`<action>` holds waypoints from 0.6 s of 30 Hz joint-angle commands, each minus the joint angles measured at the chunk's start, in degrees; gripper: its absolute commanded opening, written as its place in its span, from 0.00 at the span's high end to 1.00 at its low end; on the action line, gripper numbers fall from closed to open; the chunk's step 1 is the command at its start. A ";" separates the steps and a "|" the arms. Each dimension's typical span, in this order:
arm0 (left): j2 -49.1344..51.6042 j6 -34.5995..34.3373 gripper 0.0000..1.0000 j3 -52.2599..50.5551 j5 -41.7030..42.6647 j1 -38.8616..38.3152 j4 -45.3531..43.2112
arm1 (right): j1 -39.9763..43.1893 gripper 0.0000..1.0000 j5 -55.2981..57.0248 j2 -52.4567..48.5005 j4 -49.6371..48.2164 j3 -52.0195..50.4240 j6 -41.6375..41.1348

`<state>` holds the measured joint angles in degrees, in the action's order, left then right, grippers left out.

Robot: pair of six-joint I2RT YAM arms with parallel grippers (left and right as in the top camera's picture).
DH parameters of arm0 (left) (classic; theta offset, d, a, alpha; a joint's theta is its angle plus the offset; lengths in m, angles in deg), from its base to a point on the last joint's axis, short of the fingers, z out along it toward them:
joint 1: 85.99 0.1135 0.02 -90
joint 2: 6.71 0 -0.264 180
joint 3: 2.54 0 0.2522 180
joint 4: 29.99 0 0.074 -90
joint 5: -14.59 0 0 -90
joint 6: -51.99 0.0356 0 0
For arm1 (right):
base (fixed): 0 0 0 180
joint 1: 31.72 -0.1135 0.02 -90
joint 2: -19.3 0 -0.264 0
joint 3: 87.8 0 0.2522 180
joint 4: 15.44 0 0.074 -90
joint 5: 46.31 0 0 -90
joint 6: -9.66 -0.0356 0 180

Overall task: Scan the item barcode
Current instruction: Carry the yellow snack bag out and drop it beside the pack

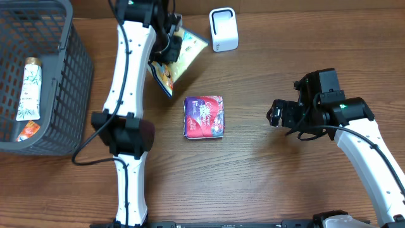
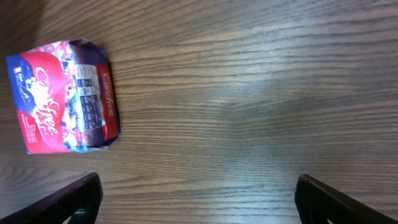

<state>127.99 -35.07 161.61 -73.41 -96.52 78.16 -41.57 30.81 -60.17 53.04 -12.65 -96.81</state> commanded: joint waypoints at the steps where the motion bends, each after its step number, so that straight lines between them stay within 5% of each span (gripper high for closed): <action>1: 1.66 -3.39 0.96 0.46 -2.62 -0.11 -0.15 | -0.22 0.00 1.51 0.57 -0.15 0.94 0.22; 18: 7.82 -12.41 0.95 -2.93 -15.47 -2.67 -8.09 | -0.22 0.00 1.53 0.57 -0.59 0.94 0.24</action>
<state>136.18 -44.42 159.38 -84.27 -98.16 71.69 -41.57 31.92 -60.17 52.94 -12.65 -96.83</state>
